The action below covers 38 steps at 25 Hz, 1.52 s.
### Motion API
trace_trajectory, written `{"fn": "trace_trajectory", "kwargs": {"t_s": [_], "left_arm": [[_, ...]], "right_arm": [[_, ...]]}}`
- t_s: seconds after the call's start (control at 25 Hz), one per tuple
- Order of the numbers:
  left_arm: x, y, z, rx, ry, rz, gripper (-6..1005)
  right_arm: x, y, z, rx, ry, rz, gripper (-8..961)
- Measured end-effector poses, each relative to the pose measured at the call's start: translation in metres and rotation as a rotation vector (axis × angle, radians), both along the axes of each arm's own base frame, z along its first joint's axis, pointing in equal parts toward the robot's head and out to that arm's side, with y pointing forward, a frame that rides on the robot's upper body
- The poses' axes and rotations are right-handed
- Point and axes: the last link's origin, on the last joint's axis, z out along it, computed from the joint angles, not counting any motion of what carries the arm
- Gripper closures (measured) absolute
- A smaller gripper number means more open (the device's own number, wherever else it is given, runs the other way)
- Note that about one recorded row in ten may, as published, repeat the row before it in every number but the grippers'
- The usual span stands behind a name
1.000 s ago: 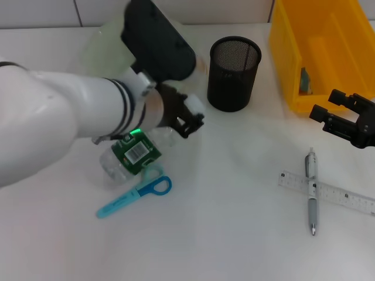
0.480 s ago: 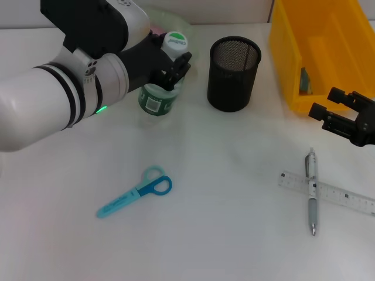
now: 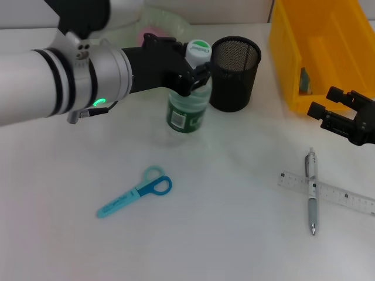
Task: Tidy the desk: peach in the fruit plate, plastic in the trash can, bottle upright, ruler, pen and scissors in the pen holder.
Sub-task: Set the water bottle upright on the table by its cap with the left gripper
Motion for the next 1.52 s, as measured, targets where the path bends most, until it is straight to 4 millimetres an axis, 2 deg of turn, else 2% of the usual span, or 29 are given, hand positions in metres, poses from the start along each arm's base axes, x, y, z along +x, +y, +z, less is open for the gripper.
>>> {"fn": "trace_trajectory", "kwargs": {"t_s": [0.24,0.28,0.32,0.4,0.48,0.56,0.64,0.68,0.72,0.8,0.84,0.88,0.92,0.96,1.08,1.2,1.52], "left_arm": [[-0.002,0.001,0.006,-0.087,-0.088,-0.005,555],[-0.012,0.005,0.014,-0.186,-0.218,-0.061,556],[-0.019,0.007,0.017,-0.209,-0.275,-0.08,556],[-0.019,0.007,0.017,-0.209,-0.275,-0.08,556],[-0.049,0.01,0.024,-0.228,-0.403,-0.138,556],[-0.049,0.01,0.024,-0.228,-0.403,-0.138,556],[-0.075,0.004,0.029,-0.204,-0.499,-0.191,556],[-0.075,0.004,0.029,-0.204,-0.499,-0.191,556],[-0.084,0.002,0.029,-0.177,-0.531,-0.201,556],[-0.084,0.002,0.029,-0.177,-0.531,-0.201,555],[-0.092,0.0,0.03,-0.146,-0.559,-0.211,555],[-0.092,0.0,0.03,-0.146,-0.559,-0.211,555],[-0.113,-0.003,0.03,-0.024,-0.563,-0.232,555],[-0.118,-0.003,0.03,0.011,-0.559,-0.227,555],[-0.118,-0.003,0.03,0.011,-0.559,-0.227,556],[-0.13,-0.001,0.024,0.119,-0.553,-0.205,555],[-0.137,0.007,0.012,0.126,-0.519,-0.131,560]], "right_arm": [[0.0,0.001,0.0,0.002,-0.003,-0.003,173],[0.0,0.001,0.0,0.002,-0.003,-0.003,173],[0.0,0.001,0.0,0.002,-0.003,-0.004,173],[0.0,0.0,-0.002,0.0,0.0,-0.005,173],[0.0,0.0,-0.002,0.0,0.0,-0.005,173],[0.0,0.0,-0.002,-0.001,0.0,-0.005,173],[0.0,0.0,-0.002,0.0,-0.001,-0.004,173],[0.0,0.0,-0.003,0.0,-0.002,-0.003,173],[0.0,0.0,-0.003,0.001,-0.002,-0.001,173],[-0.002,0.001,-0.006,-0.003,0.0,0.006,173],[-0.002,0.001,-0.006,-0.003,0.0,0.006,173],[-0.003,0.001,-0.007,-0.004,0.001,0.009,173],[-0.004,0.001,-0.008,-0.004,0.003,0.013,173],[-0.005,0.002,-0.009,-0.006,0.004,0.016,173],[-0.008,0.003,-0.012,-0.012,0.011,0.023,173],[-0.01,0.003,-0.016,-0.013,0.016,0.031,173],[-0.013,0.005,-0.019,-0.017,0.022,0.039,174]]}}
